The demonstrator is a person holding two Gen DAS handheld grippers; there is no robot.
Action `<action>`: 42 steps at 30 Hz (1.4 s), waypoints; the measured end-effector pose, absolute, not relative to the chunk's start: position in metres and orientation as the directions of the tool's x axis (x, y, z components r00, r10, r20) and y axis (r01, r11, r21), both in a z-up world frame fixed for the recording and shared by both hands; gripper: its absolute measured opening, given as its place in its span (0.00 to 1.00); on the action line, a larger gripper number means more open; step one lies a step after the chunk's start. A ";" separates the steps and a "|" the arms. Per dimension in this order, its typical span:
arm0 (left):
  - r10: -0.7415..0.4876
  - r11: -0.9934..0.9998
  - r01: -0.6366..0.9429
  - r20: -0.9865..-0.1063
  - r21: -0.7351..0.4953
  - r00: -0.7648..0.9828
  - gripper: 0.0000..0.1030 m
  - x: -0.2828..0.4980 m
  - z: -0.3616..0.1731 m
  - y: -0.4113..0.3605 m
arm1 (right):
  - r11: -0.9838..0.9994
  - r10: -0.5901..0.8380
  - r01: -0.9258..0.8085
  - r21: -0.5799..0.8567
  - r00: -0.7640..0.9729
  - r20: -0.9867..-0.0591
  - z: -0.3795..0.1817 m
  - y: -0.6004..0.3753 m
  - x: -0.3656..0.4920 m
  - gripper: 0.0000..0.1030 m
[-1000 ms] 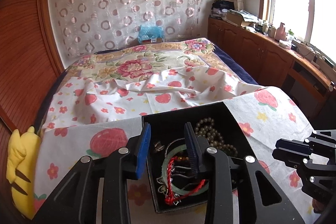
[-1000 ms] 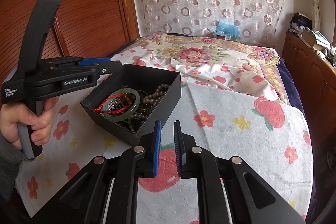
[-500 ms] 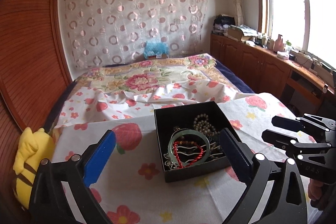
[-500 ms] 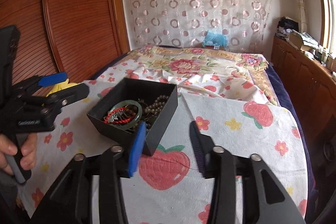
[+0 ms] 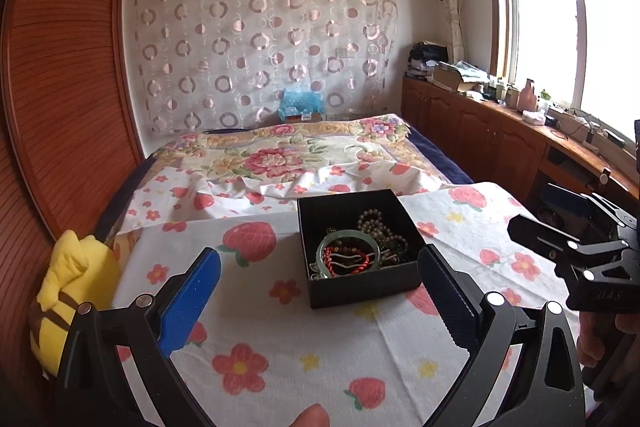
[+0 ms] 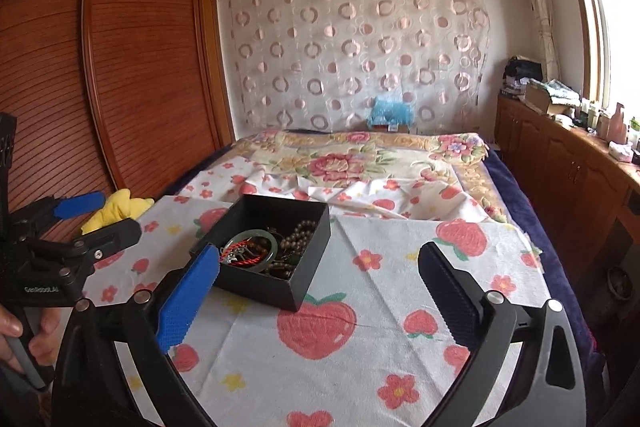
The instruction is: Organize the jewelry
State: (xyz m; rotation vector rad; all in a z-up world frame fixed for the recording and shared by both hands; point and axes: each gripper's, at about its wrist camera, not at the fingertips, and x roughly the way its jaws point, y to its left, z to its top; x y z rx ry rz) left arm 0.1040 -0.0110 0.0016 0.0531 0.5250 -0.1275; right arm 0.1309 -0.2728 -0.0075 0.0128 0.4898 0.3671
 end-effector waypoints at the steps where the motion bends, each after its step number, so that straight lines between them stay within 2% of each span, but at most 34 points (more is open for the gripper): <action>1: -0.103 0.991 0.131 -0.500 0.020 0.860 0.92 0.100 0.003 -0.010 | 0.935 0.345 -0.341 0.094 0.823 -0.451 -0.005 -0.273 0.127 0.97; 12: -0.069 0.996 0.090 -0.514 0.015 0.855 0.92 0.067 -0.004 -0.002 | 0.945 0.321 -0.315 0.082 0.855 -0.407 0.001 -0.277 0.089 0.97; 42: -0.044 0.999 0.051 -0.513 -0.001 0.857 0.92 0.051 -0.010 0.010 | 0.954 0.297 -0.288 0.086 0.861 -0.413 -0.012 -0.281 0.075 0.97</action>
